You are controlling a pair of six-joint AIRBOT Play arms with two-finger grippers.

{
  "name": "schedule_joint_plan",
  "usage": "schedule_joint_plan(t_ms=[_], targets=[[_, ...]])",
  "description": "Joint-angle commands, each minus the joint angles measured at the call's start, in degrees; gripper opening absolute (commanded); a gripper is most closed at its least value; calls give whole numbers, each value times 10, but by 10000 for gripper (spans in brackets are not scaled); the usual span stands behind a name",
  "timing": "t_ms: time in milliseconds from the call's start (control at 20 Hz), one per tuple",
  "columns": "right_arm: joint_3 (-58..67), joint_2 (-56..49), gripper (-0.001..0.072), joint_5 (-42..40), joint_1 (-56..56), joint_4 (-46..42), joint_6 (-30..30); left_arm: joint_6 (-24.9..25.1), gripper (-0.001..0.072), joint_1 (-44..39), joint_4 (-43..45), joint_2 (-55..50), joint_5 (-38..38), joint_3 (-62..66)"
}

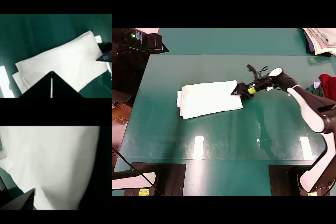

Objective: Fold the shirts.

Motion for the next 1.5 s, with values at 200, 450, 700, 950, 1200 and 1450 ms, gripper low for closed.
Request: schedule_joint_plan(t_ms=[200, 450, 700, 950, 1200, 1450], targets=[[90, -44, 13, -38, 51, 38, -28, 9, 23, 0, 0, 0, -1, 0], [141, 18, 12, -5, -4, 0, -21, 8, 23, 0, -12, 0, -17, 0], [141, 150, 11, 40, -170, -130, 33, -3, 23, -59, -13, 0, 17, 0], [141, 203, 11, 26, -358, -176, 37, -2, 23, -151, -13, 0, 93, 0], [141, 192, 11, -40, -497, -172, 21, -3, 23, -216, -13, 0, 110, 0], [141, 192, 11, -99, -561, -98, -10, -15, 23, -233, -12, 0, 110, 0]])
